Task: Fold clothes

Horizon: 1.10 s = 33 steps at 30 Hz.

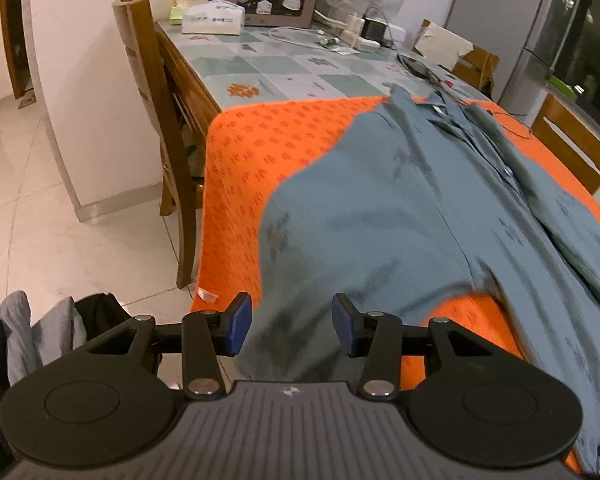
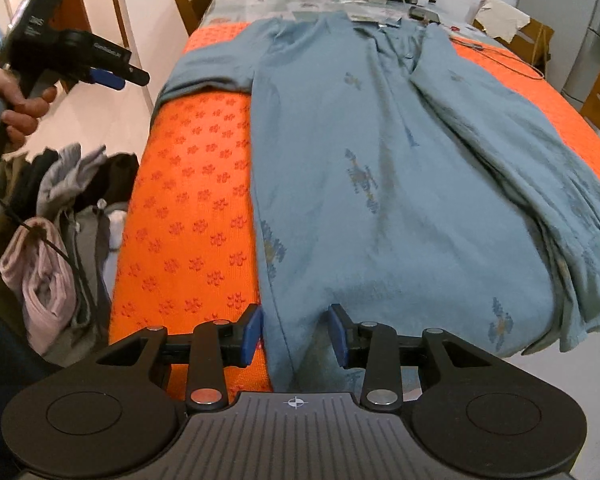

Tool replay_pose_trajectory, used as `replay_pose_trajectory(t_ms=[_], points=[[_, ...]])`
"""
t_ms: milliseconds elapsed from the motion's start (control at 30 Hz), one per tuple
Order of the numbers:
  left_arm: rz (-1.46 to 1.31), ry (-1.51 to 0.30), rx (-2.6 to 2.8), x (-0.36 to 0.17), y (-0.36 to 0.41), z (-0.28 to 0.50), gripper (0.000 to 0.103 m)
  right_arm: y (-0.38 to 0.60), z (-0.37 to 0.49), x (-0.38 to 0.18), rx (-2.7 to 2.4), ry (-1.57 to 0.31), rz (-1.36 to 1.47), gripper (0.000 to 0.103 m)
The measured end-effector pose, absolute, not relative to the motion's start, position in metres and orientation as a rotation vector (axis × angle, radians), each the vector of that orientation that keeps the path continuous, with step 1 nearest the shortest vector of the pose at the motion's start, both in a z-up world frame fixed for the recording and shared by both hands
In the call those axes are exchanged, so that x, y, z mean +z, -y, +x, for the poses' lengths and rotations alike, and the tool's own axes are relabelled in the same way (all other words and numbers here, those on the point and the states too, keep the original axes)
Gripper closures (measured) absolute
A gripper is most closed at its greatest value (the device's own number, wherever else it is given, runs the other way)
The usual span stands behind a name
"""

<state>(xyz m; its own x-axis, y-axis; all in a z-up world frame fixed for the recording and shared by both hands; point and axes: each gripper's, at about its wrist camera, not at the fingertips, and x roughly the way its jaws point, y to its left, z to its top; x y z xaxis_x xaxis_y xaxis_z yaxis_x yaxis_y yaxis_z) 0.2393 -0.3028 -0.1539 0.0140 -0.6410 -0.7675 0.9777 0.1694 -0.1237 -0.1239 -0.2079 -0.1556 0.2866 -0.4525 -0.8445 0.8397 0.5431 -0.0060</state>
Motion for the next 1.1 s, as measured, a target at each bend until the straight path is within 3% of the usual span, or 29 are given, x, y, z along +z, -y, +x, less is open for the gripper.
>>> replay_pose_trajectory(t_ms=[33,100,167,767,867,1033,1100], points=[[0.530,-0.809,-1.355,-0.156,0.298,0.237,0.048,0.208,-0.123,-0.156,-0.913,-0.923,0.488,0.066],[0.545,-0.803,-1.352,-0.163,0.289,0.233,0.048,0.210,-0.123,-0.156,-0.915,-0.927,0.477,0.092],[0.557,-0.805,-1.347,-0.171,0.280,0.230,0.048,0.212,-0.122,-0.154,-0.912,-0.938,0.475,0.099],[0.573,-0.865,-1.326,-0.234,0.264,0.196,0.048,0.226,-0.138,-0.130,-0.943,-0.920,0.503,0.099],[0.539,-0.866,-1.296,-0.238,0.266,0.197,0.053,0.226,-0.141,-0.128,-0.938,-0.917,0.499,0.099],[0.518,-0.831,-1.272,-0.240,0.264,0.198,0.051,0.226,-0.144,-0.125,-0.933,-0.911,0.490,0.099],[0.512,-0.814,-1.261,-0.237,0.265,0.195,0.056,0.226,-0.145,-0.124,-0.933,-0.908,0.488,0.099]])
